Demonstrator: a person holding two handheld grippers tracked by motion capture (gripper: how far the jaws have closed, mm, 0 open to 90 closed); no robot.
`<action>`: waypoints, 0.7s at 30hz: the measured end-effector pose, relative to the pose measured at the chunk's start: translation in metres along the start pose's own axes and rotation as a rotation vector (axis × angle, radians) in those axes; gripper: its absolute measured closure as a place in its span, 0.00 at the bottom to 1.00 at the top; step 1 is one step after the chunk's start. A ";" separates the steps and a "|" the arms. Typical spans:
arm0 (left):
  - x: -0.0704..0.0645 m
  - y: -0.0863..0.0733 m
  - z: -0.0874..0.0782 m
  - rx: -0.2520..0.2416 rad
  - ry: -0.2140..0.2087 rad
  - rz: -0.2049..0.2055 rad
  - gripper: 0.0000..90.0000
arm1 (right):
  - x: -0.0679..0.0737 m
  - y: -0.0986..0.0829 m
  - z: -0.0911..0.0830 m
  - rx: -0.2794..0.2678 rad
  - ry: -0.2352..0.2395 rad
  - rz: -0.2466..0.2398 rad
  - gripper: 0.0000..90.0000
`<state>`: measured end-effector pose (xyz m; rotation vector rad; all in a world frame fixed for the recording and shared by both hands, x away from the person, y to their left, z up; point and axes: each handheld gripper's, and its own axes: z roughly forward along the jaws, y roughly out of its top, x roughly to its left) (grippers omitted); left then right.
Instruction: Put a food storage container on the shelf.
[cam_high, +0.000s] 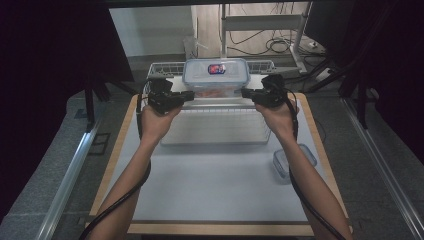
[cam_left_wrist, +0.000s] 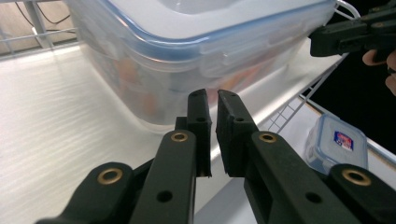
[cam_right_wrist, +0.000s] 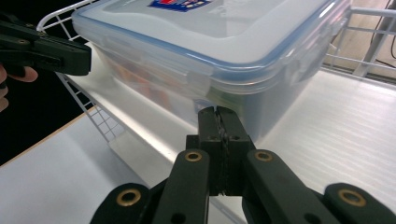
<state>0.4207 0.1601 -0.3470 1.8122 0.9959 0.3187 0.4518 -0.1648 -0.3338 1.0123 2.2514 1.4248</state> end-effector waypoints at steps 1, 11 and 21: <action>-0.001 0.000 -0.001 0.001 0.001 0.007 0.91 | 0.001 0.000 -0.001 -0.003 0.004 -0.003 0.99; -0.011 -0.012 -0.017 0.009 0.004 0.056 0.74 | 0.017 -0.012 -0.011 -0.004 0.039 -0.031 0.82; -0.020 -0.039 -0.029 0.028 -0.005 0.082 0.58 | 0.028 -0.034 -0.020 0.002 0.051 -0.051 0.62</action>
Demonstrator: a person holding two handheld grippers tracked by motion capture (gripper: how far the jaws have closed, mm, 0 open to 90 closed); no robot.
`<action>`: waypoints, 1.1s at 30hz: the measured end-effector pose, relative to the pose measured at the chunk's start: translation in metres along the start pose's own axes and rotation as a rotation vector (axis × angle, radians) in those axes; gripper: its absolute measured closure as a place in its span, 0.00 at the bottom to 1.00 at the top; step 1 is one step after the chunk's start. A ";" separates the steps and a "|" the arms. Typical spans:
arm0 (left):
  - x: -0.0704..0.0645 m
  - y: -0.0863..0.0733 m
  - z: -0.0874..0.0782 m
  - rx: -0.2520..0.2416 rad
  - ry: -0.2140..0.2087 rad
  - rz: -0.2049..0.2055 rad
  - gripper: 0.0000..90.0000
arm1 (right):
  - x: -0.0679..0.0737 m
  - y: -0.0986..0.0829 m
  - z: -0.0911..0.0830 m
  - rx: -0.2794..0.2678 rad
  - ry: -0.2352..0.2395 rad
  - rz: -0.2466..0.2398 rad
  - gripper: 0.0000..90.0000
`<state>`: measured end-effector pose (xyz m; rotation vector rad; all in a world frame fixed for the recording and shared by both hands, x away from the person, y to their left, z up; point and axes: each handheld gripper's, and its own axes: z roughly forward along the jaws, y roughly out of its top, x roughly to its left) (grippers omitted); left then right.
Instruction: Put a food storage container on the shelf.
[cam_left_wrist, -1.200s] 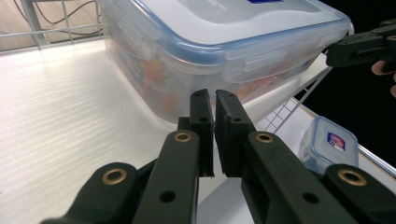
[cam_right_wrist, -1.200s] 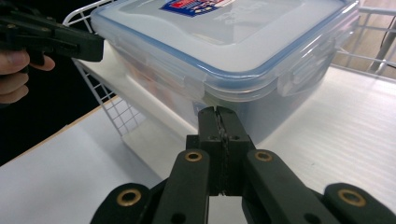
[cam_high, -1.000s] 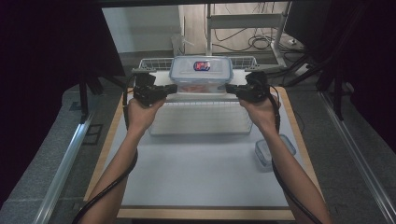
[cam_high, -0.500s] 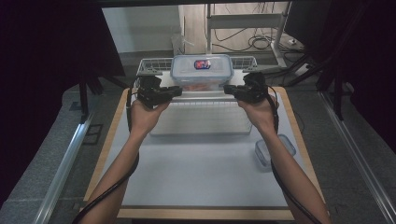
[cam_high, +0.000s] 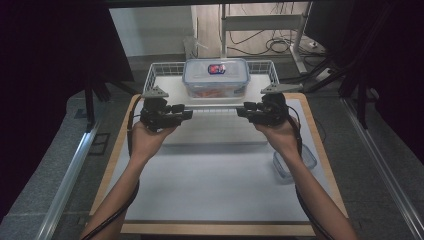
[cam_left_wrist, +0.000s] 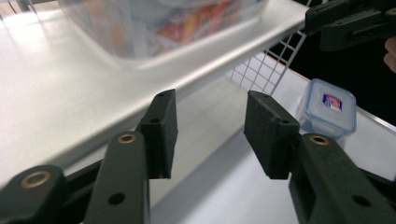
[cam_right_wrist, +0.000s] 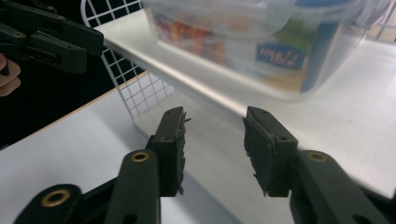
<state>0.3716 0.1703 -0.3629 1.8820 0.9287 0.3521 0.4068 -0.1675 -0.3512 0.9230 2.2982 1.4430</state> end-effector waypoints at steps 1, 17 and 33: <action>-0.002 -0.003 0.000 0.009 0.001 0.007 0.57 | 0.002 -0.002 -0.001 0.002 0.001 -0.003 0.60; -0.027 -0.049 -0.005 0.037 0.016 0.072 0.31 | 0.023 -0.034 -0.018 0.017 0.018 -0.050 0.38; -0.042 -0.109 -0.020 0.044 0.053 0.031 0.07 | 0.038 -0.089 -0.025 0.072 -0.043 -0.078 0.15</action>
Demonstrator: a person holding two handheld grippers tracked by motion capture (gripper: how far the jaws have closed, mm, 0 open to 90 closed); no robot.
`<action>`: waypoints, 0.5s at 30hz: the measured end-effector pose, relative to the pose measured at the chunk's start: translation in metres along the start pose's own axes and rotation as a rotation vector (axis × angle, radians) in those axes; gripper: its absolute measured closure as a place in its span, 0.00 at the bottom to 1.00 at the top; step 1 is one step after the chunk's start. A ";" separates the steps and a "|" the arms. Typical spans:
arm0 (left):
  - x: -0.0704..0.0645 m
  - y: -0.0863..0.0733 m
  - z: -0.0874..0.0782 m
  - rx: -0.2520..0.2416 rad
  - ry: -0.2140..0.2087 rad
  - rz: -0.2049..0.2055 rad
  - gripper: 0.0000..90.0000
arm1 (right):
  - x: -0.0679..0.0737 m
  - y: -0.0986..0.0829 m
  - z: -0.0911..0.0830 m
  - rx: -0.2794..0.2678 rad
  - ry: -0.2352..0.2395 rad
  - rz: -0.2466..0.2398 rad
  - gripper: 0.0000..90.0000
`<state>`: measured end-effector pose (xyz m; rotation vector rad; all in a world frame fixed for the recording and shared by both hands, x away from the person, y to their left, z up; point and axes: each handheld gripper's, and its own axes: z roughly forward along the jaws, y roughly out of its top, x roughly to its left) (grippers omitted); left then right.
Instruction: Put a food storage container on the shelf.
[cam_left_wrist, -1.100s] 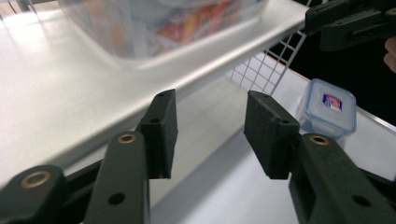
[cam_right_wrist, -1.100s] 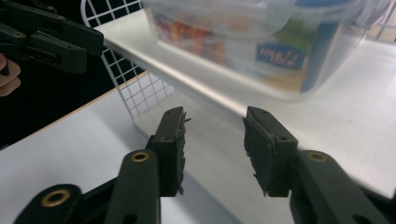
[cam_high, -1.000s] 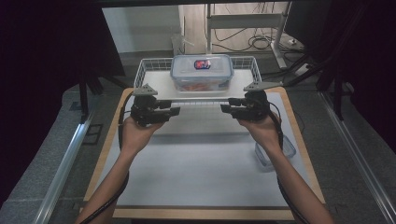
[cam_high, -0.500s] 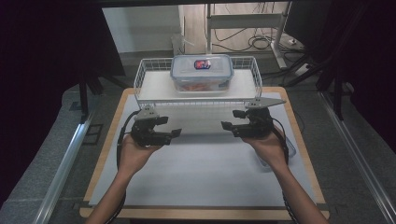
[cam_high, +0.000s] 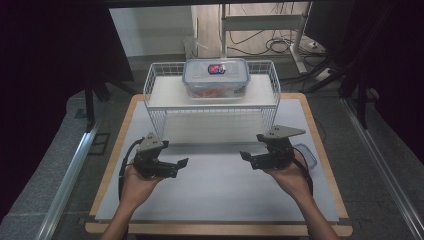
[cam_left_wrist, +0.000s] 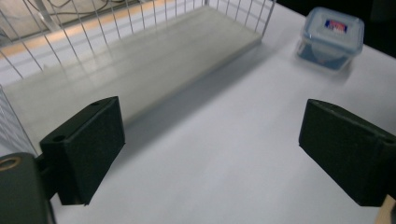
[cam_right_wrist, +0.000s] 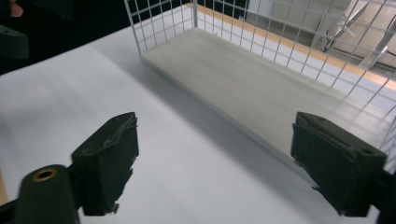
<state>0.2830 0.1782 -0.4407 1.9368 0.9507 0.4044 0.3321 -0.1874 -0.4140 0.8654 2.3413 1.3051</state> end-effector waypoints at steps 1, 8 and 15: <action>0.000 0.000 0.000 0.000 0.000 0.000 0.06 | 0.001 -0.003 -0.001 -0.005 -0.003 0.008 0.14; -0.010 -0.030 -0.005 -0.002 -0.007 0.014 0.04 | 0.011 -0.022 -0.004 -0.002 0.002 0.005 0.08; -0.017 -0.057 -0.008 -0.010 0.024 0.040 0.04 | 0.019 -0.045 -0.009 -0.002 -0.009 0.010 0.06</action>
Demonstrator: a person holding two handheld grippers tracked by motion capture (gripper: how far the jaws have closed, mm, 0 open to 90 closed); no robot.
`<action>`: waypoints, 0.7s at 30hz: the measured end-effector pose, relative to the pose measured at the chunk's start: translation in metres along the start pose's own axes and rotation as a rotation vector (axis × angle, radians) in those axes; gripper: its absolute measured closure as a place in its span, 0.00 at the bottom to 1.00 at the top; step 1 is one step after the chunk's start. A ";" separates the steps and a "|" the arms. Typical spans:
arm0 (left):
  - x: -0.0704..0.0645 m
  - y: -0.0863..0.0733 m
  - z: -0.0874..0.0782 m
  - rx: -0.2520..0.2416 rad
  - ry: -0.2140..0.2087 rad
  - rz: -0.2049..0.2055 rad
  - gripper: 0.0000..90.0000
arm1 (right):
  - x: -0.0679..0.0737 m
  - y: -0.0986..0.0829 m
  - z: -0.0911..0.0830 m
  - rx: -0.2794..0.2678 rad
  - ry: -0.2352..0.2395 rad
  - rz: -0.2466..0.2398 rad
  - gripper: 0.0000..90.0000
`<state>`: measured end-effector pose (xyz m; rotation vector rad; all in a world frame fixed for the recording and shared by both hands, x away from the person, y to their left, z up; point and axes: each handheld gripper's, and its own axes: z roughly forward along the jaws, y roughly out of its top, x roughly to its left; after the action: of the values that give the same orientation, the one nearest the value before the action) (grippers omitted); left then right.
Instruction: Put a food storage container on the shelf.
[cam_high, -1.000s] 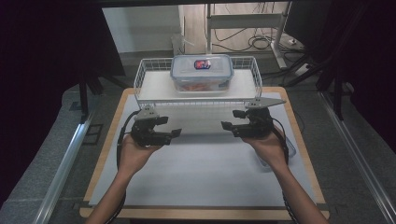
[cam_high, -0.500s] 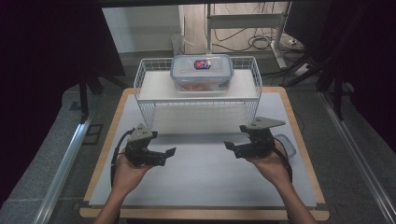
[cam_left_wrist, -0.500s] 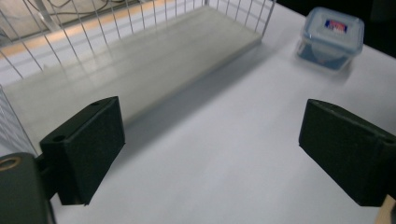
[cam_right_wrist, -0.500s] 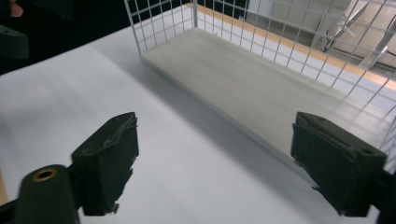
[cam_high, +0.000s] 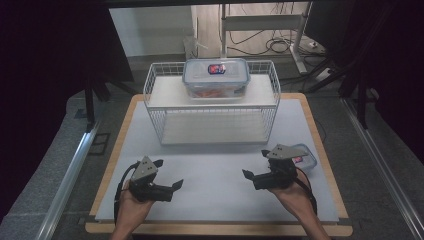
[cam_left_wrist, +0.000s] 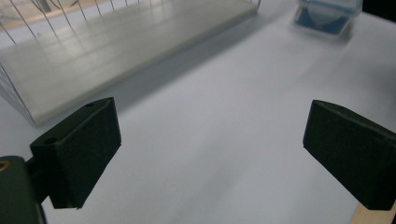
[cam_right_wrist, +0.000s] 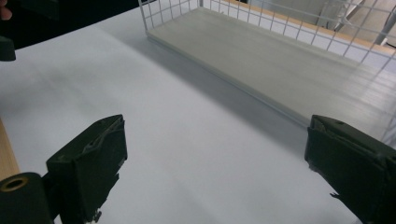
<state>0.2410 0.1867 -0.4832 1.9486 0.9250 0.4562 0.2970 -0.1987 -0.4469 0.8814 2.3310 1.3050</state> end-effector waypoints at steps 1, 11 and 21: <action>-0.001 -0.004 0.001 0.006 0.005 0.008 0.05 | 0.001 -0.003 -0.001 0.001 -0.005 0.003 0.05; -0.008 -0.025 0.005 0.026 0.017 0.000 0.08 | 0.005 -0.033 -0.003 0.026 -0.028 0.020 0.05; -0.010 -0.034 0.005 0.050 0.047 0.038 0.05 | 0.003 -0.043 0.001 0.061 -0.056 0.035 0.02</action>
<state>0.2234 0.1868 -0.5143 2.0110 0.9387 0.5070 0.2800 -0.2133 -0.4838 0.9695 2.3331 1.2130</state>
